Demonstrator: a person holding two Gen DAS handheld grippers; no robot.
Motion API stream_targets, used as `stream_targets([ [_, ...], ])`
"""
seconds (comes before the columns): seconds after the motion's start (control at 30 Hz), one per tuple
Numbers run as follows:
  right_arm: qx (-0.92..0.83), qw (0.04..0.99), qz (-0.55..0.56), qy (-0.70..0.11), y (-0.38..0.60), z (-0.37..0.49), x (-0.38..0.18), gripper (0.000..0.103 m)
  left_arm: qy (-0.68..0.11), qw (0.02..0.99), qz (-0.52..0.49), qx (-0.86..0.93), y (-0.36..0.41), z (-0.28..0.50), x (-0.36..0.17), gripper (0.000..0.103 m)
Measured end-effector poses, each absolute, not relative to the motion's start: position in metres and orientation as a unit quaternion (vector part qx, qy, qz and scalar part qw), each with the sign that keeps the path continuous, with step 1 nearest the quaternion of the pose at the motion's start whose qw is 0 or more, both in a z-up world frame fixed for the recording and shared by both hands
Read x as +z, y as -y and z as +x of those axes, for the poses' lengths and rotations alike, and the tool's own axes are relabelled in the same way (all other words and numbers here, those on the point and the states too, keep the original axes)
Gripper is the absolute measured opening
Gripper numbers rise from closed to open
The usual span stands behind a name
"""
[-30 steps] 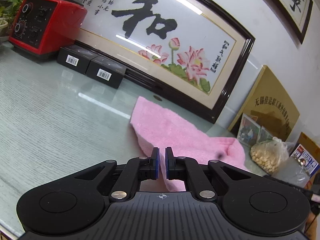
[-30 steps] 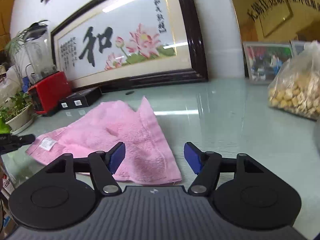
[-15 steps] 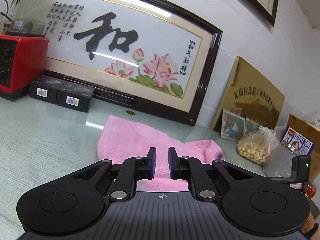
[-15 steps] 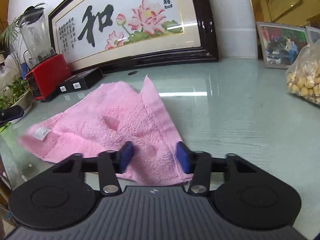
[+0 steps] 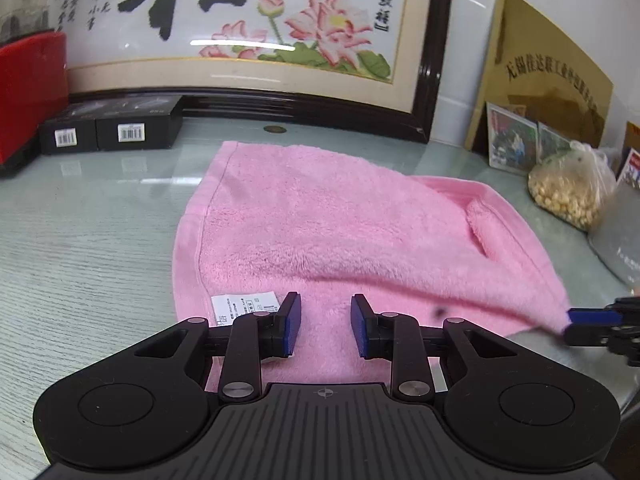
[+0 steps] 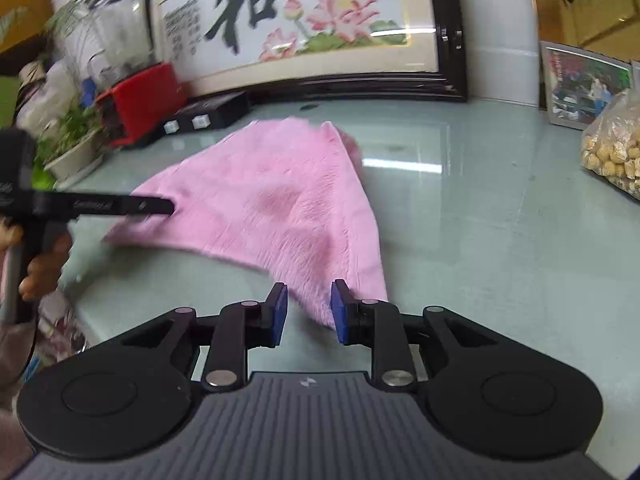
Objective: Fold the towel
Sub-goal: 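Pinch a towel corner with the right tool and tug it flat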
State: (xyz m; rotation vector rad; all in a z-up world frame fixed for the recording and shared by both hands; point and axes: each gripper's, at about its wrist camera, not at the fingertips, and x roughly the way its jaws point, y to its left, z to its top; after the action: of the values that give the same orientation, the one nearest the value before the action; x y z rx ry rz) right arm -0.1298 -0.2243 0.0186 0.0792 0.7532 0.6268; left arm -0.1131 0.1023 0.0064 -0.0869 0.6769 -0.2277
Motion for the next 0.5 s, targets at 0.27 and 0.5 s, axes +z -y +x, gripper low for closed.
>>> stream_targets([
  [0.27,0.279,0.925,0.043,-0.255,0.217,-0.076,0.082,0.05,-0.325,0.938,-0.009,-0.116,-0.099,-0.124,0.007,0.032],
  [0.5,0.28,0.892,0.005,-0.354,0.149,0.03,0.067,0.046,-0.319,0.939,-0.02,-0.126,-0.101,-0.122,0.007,0.04],
])
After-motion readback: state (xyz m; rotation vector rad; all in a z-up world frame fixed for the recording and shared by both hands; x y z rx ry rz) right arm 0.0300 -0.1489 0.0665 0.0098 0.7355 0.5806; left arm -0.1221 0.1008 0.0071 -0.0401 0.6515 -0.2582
